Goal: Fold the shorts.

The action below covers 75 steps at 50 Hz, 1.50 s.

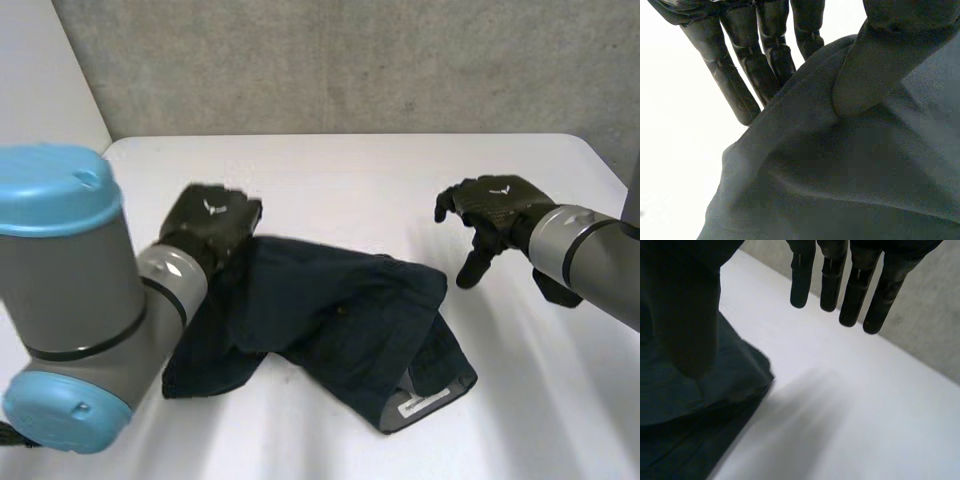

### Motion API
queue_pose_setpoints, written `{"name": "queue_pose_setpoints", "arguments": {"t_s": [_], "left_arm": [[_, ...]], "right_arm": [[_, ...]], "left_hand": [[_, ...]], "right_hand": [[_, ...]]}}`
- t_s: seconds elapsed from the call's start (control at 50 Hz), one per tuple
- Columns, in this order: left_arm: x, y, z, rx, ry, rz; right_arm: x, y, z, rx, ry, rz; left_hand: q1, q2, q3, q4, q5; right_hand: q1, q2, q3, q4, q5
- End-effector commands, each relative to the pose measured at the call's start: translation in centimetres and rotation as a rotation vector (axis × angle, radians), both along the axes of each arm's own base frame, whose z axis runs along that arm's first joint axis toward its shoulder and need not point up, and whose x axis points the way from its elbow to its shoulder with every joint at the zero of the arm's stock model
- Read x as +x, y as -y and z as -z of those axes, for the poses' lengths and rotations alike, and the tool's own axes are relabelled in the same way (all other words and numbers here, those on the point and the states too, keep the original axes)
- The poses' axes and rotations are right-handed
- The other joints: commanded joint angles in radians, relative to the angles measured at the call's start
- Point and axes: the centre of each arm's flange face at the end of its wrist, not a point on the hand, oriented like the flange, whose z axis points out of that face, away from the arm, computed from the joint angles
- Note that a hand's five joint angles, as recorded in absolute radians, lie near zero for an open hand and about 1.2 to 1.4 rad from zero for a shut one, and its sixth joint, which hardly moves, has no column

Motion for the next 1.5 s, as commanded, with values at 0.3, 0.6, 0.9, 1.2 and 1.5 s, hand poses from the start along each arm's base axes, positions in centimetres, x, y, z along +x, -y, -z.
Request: {"name": "queue_pose_setpoints", "arguments": {"t_s": [0.3,0.6,0.9,1.2,1.5], "left_arm": [[0.5,-2.4,-0.1,0.009,0.03,-0.013],[-0.5,2.4,1.8,-0.005,0.093,-0.051],[-2.3,10.6,-20.8,-0.977,-0.274,-0.217],[-1.9,9.0,-11.2,-0.752,-0.136,-0.17],[-1.1,2.1,6.5,-0.293,0.15,-0.053]], "right_arm": [[0.9,0.5,1.8,0.334,0.268,0.111],[5.5,3.8,4.0,0.128,0.182,0.013],[8.0,6.5,-18.8,-1.278,0.197,0.137],[8.9,4.8,-11.9,-1.033,0.084,0.036],[7.4,1.2,8.2,-0.36,-0.228,-0.117]], "left_hand": [[0.253,0.201,0.208,0.195,0.272],[0.253,0.201,0.208,0.195,0.272],[0.253,0.201,0.208,0.195,0.272],[0.253,0.201,0.208,0.195,0.272],[0.253,0.201,0.208,0.195,0.272]], "right_hand": [[-0.035,-0.09,-0.089,-0.088,-0.082],[1.015,0.96,0.961,0.962,0.968],[1.015,0.96,0.961,0.962,0.968],[1.015,0.96,0.961,0.962,0.968],[1.015,0.96,0.961,0.962,0.968]]}}
